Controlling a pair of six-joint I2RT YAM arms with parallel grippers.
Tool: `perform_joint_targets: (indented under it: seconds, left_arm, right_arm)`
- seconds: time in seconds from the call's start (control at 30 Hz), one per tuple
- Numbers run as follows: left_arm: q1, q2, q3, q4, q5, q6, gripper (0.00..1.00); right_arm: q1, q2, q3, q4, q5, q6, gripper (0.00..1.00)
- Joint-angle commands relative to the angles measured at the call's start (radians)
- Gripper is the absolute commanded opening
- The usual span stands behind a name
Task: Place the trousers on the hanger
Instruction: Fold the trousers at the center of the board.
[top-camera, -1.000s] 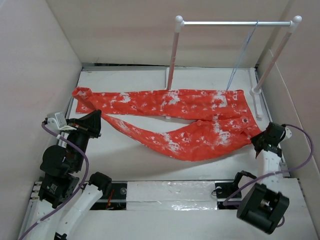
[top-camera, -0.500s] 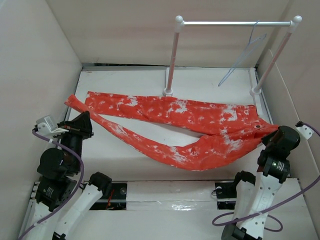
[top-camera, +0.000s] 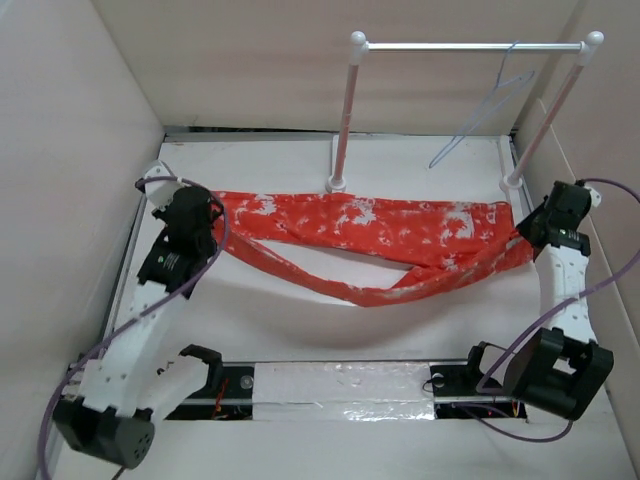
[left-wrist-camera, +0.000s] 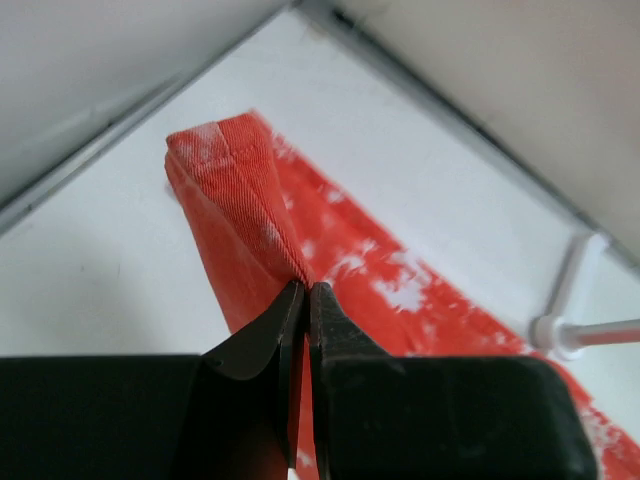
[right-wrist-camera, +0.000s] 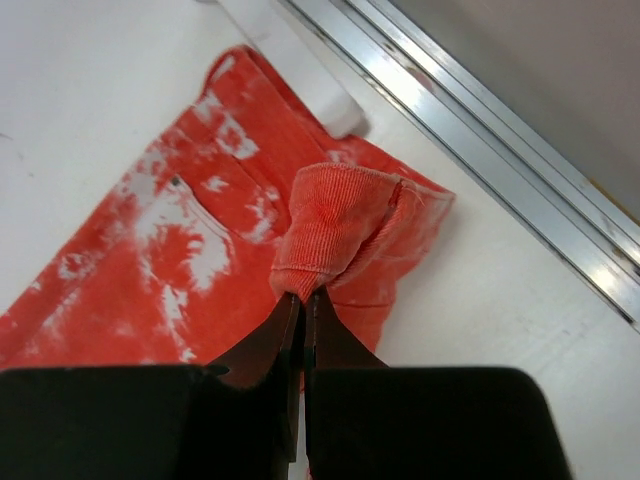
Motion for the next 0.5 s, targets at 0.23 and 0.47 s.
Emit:
perform_joint_targets:
  seconds: [0.23,0.47]
  left_arm:
    - [0.508,0.337,0.070,-0.018,0.155,-0.151,0.00]
    - [0.526,0.582,0.288,-0.088,0.082,-0.115,0.00]
  right_arm:
    - [0.128,0.232,0.134,0.248,0.110,0.074,0.00]
    - [0.154,0.335,0.217,0.269,0.146,0.062,0.00]
